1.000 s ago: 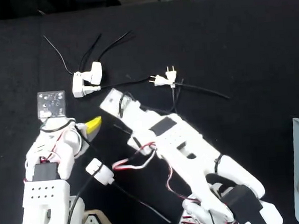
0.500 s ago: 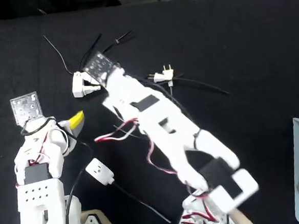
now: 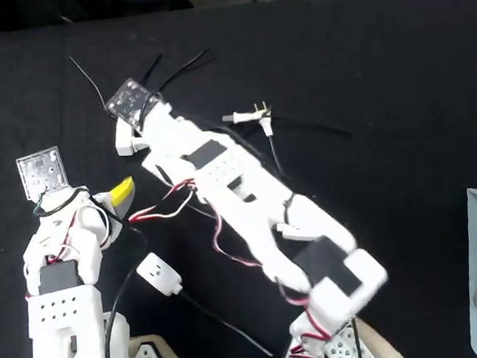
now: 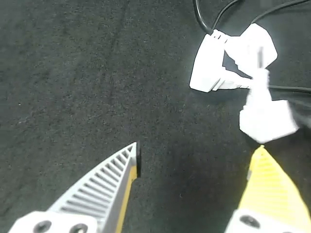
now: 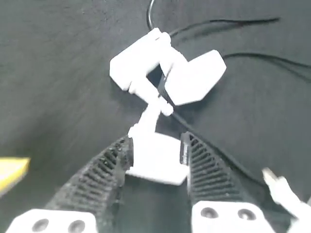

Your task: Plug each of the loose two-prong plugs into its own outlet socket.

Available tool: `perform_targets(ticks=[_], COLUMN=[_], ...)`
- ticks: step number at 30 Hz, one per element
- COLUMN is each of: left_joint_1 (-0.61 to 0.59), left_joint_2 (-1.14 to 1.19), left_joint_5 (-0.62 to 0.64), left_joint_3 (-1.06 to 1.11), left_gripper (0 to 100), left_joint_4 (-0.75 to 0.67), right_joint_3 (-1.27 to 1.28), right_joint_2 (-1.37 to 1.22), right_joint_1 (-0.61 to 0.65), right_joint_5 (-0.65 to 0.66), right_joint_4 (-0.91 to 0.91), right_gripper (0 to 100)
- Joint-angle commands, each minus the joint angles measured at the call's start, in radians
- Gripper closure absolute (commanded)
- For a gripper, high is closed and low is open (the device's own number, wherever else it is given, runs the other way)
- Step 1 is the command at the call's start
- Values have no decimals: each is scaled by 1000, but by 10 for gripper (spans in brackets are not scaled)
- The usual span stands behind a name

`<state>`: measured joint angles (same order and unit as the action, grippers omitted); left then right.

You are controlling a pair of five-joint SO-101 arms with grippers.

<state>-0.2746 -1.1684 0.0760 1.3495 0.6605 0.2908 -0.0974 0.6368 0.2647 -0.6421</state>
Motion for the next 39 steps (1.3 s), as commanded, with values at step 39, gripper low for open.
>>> perform_targets(ticks=[39], left_joint_1=[1], left_joint_2=[-11], left_joint_5=[6], left_joint_3=[-42], left_gripper=[648], left_joint_4=[-26], right_joint_3=[51], right_joint_2=[-111], right_joint_1=[-509], right_joint_5=[-520], right_joint_4=[117], right_gripper=[838])
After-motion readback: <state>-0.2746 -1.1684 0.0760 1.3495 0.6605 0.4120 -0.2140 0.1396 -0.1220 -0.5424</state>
